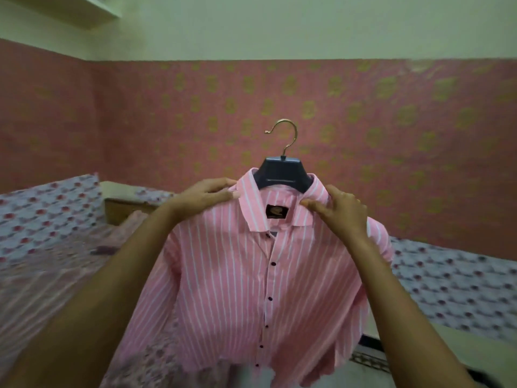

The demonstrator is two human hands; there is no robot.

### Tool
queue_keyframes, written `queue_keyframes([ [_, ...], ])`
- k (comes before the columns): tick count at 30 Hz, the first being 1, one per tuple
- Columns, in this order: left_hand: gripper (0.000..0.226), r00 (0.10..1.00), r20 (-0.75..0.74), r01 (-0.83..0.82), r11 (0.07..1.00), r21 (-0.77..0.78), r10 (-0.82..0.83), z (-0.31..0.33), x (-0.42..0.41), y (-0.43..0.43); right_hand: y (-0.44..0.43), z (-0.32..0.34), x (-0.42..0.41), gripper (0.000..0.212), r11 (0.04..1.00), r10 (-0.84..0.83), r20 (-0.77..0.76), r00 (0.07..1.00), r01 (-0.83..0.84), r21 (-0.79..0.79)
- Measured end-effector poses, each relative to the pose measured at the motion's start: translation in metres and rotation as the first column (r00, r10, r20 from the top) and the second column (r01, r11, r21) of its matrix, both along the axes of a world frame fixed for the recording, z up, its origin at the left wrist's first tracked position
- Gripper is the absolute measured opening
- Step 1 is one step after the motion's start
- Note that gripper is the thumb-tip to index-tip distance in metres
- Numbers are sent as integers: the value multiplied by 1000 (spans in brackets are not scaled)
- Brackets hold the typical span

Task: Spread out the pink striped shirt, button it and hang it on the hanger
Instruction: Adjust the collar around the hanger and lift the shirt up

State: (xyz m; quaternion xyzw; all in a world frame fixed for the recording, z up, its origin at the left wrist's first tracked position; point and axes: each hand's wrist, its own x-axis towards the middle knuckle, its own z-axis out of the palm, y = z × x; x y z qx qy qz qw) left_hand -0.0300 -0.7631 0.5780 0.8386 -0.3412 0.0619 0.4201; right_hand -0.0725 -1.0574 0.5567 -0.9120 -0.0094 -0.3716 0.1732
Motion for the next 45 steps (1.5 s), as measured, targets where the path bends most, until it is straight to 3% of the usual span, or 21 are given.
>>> queue_keyframes([
  [4,58,984,178,-4,1000,20,1,0,10,-119,-97,7,-36,61,988,-155,38,987,156,-16],
  [6,52,965,260,-27,1000,2,26,2,13,-164,-133,9,-49,71,976,-216,56,975,218,-26],
  [8,44,951,308,-27,999,-18,31,3,15,-209,-168,11,-61,74,955,-291,77,954,294,-28],
  [12,58,918,395,-15,997,-75,44,5,32,-289,-233,12,-66,75,915,-400,107,910,403,-15],
  [16,54,890,448,-70,996,-56,88,8,59,-363,-290,16,-50,79,878,-475,126,871,478,8],
  [19,53,883,461,-55,994,-92,91,11,89,-413,-331,23,-27,79,861,-508,137,851,508,37],
  [24,77,886,455,-46,994,-99,87,32,155,-487,-395,42,23,75,836,-547,140,825,546,48],
  [27,76,865,495,-31,993,-113,83,49,187,-528,-431,56,48,72,820,-571,140,809,571,43],
  [29,77,842,534,-19,994,-105,73,65,209,-568,-464,69,65,70,805,-592,138,794,592,43],
  [32,61,783,617,-60,997,-38,71,87,226,-616,-505,87,82,58,787,-616,136,776,614,63],
  [35,58,701,705,-127,992,-26,108,108,245,-668,-559,100,107,70,795,-604,217,767,601,89],
  [41,64,632,756,-140,985,-106,171,152,287,-776,-669,141,154,79,829,-549,333,767,551,97],
  [45,60,580,775,-217,964,-153,253,184,312,-842,-740,177,186,70,796,-579,350,736,604,46],
])
